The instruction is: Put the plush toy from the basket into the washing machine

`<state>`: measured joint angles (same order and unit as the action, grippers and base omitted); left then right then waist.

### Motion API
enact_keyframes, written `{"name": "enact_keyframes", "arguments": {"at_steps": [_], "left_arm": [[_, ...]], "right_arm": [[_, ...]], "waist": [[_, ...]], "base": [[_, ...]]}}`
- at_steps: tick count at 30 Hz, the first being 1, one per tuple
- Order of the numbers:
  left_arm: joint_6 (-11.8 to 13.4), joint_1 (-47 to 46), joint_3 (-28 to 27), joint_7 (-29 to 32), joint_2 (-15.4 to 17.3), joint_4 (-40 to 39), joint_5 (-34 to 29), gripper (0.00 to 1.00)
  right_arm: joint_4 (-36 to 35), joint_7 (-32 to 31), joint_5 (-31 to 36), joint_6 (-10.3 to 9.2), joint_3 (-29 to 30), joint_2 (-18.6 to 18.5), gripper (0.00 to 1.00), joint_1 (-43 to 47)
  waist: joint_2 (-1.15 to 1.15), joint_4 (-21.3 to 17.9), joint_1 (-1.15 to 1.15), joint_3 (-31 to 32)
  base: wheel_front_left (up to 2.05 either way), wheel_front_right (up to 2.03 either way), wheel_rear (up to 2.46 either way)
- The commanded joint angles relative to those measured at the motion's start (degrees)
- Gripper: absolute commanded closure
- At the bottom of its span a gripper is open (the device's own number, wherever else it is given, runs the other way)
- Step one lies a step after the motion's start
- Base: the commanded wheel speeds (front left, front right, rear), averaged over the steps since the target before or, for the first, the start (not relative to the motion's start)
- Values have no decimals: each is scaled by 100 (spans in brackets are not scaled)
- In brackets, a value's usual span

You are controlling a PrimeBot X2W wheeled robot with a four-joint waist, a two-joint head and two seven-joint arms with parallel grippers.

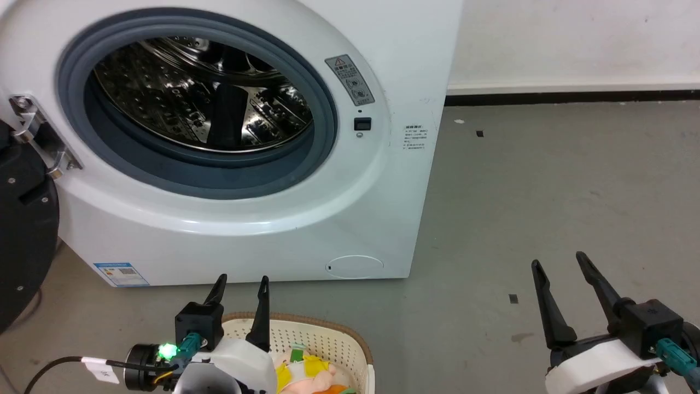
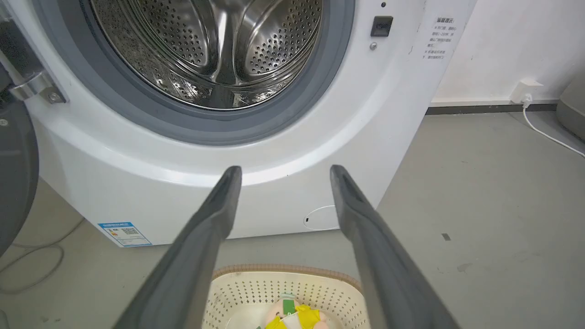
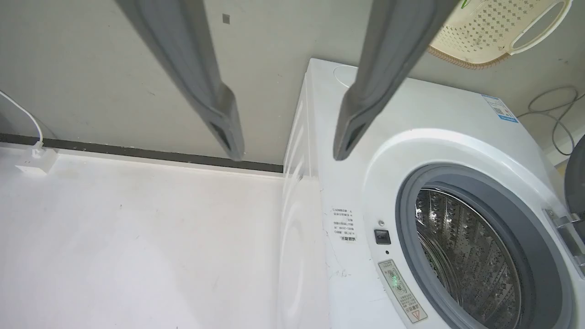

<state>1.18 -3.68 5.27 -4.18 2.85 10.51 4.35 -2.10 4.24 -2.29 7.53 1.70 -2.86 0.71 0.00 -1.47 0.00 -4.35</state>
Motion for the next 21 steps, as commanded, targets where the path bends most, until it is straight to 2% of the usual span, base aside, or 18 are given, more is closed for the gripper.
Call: {"name": "enact_keyframes", "arguments": {"at_steps": [1, 12, 21], "left_arm": [[32, -109, 43, -67, 7, 86, 56, 0], [8, -403, 120, -199, 42, 597, 192, 0], [-39, -722, 230, -319, 75, 1347, 347, 0]], "right_arm": [[-49, 67, -78, -1, 17, 0, 0, -69], [-169, 198, -186, -2, 39, -1, 0, -185], [-281, 317, -281, -2, 65, -1, 0, -298]], "waist": [[0, -26, 0, -50], [0, -160, 0, -411], [0, -299, 0, -775]], "base": [[0, 0, 0], [0, 0, 0], [0, 0, 0]]}}
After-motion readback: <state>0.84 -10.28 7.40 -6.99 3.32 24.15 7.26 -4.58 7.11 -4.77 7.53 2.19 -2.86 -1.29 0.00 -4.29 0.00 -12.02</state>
